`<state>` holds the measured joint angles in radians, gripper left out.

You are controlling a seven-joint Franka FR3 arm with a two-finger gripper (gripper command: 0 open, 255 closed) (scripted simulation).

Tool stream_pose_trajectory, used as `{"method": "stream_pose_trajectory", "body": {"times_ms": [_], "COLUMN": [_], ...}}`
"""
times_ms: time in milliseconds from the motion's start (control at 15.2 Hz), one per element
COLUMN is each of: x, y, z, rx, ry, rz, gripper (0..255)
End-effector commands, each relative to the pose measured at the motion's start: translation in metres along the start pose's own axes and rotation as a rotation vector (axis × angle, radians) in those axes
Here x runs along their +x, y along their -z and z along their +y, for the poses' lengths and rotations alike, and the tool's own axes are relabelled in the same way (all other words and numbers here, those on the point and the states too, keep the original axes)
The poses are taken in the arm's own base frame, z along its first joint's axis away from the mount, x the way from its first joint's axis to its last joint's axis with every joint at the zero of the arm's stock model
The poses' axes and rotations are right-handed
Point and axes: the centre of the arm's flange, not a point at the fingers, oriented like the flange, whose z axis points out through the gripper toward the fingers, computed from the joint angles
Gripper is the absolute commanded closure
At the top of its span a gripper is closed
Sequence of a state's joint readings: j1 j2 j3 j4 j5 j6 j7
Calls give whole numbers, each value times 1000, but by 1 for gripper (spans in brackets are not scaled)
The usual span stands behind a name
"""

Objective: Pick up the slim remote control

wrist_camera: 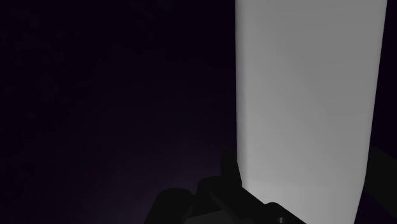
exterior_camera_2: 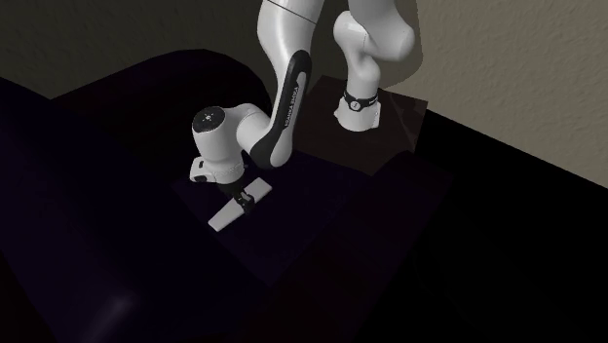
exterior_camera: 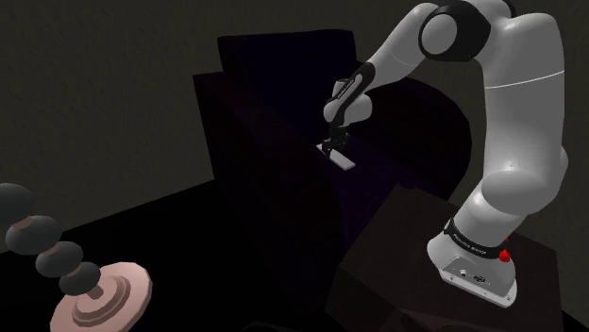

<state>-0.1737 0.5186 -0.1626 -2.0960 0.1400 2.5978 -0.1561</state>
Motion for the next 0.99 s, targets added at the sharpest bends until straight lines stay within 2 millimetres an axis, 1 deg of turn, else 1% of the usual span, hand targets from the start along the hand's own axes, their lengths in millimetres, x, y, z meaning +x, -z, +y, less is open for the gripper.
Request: {"method": "stream_pose_trajectory", "body": {"times_ms": [0, 924], "x": [0, -1], "y": [5, 79], "z": [0, 0], "rx": [0, 0], "ry": [0, 0], "rz": [-1, -1], "gripper": [255, 255]}}
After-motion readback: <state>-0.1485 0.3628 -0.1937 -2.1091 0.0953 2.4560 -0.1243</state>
